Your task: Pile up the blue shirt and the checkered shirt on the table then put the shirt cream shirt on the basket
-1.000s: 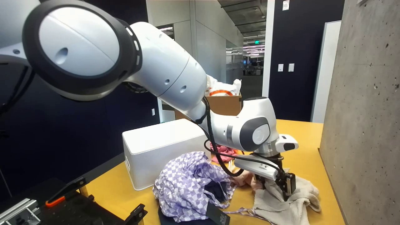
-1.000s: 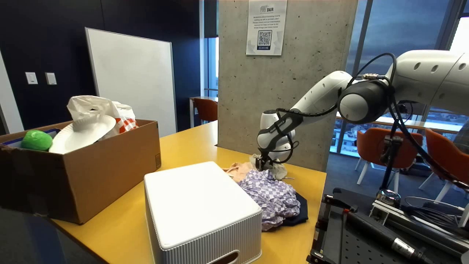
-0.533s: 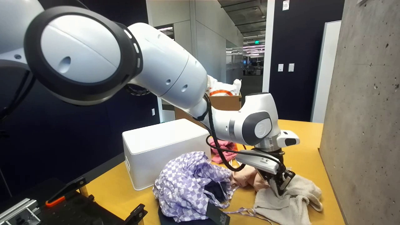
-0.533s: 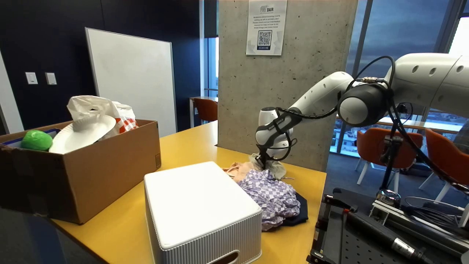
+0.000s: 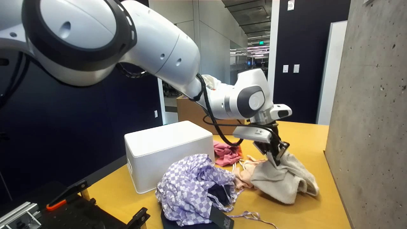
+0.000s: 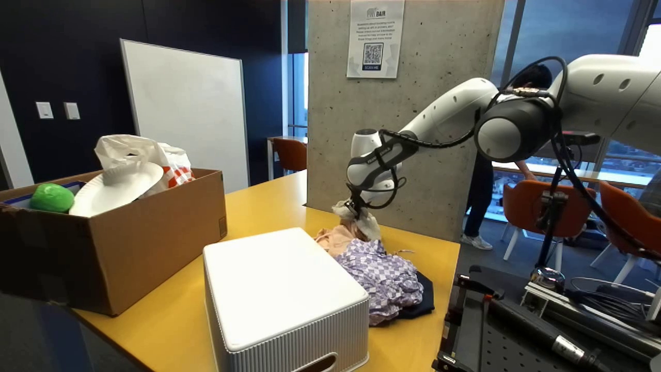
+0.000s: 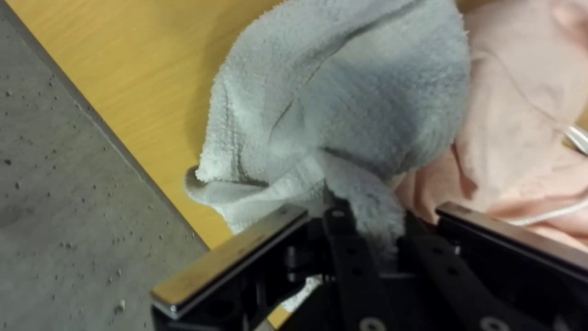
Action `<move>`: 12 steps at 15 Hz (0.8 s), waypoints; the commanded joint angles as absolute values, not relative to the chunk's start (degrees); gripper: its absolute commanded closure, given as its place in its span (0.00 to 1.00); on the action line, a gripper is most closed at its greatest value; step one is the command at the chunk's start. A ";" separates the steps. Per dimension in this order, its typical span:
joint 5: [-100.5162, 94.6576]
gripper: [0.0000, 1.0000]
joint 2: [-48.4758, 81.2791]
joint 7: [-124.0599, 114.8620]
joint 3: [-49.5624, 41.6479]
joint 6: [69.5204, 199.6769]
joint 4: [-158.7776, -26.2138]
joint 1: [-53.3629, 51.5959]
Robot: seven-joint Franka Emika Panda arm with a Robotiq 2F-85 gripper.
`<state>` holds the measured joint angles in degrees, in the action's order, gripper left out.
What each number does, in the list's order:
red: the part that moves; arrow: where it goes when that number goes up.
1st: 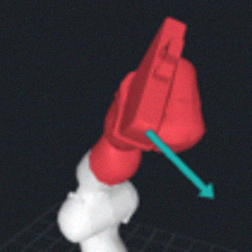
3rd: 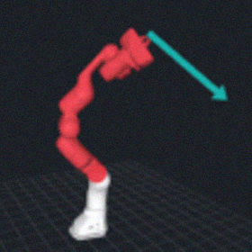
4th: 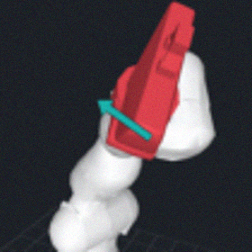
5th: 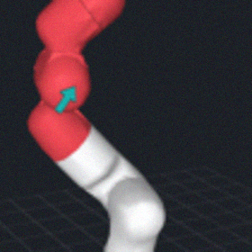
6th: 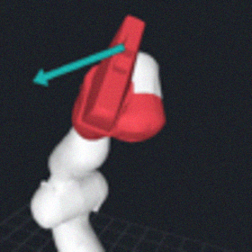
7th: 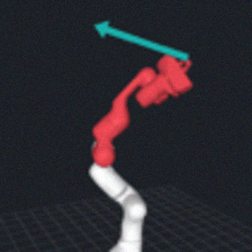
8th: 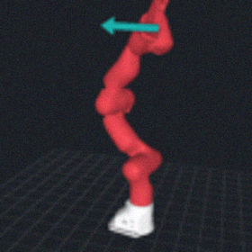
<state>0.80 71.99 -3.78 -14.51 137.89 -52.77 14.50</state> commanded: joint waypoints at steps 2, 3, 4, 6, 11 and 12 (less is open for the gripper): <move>-0.05 0.97 58.73 -6.62 -16.23 137.57 -64.29 8.47; 0.36 0.97 56.07 -6.14 -15.61 137.91 -66.73 7.50; 0.46 0.97 53.48 -5.66 -15.22 138.49 -69.22 6.42; 0.73 0.97 48.23 -4.77 -14.34 139.51 -74.52 4.23; -1.42 0.97 35.68 -1.68 -7.98 141.41 -86.94 2.20; -2.08 0.97 33.31 -1.61 -7.38 142.12 -89.52 1.47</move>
<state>-0.63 42.78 -3.93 -10.23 139.19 -78.44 2.33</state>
